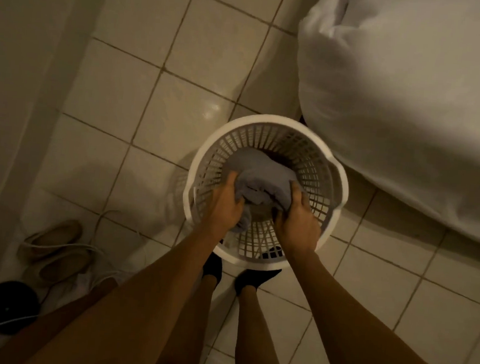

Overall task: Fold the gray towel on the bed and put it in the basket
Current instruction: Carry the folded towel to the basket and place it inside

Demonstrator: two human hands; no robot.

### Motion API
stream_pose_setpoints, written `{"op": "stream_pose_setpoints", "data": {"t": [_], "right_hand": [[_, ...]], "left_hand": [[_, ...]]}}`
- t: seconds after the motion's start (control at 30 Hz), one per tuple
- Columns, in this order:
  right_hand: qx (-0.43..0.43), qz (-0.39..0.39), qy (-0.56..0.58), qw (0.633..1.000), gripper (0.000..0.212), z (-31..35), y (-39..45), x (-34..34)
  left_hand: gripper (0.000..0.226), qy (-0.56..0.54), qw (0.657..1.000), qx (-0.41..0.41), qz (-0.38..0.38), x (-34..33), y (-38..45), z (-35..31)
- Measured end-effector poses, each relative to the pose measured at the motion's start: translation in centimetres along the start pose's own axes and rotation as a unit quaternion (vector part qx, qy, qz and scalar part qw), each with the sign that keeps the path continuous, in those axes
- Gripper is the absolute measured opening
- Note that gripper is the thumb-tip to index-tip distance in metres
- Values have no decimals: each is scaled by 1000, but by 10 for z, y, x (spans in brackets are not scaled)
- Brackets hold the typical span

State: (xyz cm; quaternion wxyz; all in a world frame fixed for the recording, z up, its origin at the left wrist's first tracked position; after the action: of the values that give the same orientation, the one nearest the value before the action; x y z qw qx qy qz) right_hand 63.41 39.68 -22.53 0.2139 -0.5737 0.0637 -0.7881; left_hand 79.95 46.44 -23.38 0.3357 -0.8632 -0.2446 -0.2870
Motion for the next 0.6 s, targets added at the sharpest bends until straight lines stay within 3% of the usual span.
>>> {"op": "stream_pose_setpoints", "data": {"t": [0.13,0.23,0.27,0.33,0.4,0.47,0.6], "right_hand": [[2,-8,45,999,67,-10,6,-18],[36,-9,13,999,64,-13,21,-15],[52,-4,4,999,62,-12,28,-12],[89,20,-17,996,58,-7,43,-11],[140,46,-59,987,56,1,52,-12],[186,67,-95,976,56,12,55,-12],[233,90,-142,958,60,29,46,-16]], "left_hand": [[39,-31,999,38,-9,-21,-2,17],[43,-191,966,162,63,-52,-13,33],[43,-250,932,239,104,-65,-19,41],[37,-389,817,385,181,-85,-39,47],[31,-501,712,452,197,-91,-49,46],[48,-554,661,467,197,-94,-50,53],[78,-589,611,480,221,-113,-52,61]]}}
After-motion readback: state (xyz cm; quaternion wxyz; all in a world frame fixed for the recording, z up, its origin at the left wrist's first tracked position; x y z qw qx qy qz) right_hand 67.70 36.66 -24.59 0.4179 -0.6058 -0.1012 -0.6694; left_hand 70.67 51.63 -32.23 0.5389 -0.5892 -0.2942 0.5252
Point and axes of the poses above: each hand's wrist, its own y-axis towards the middle knuckle, its own x-axis out of the back of the hand, z = x × y, the point moved 10 cm from there along y, towards the middle knuckle, and after that the axes turned 11 degrees about -z, right-handed, at the moved point
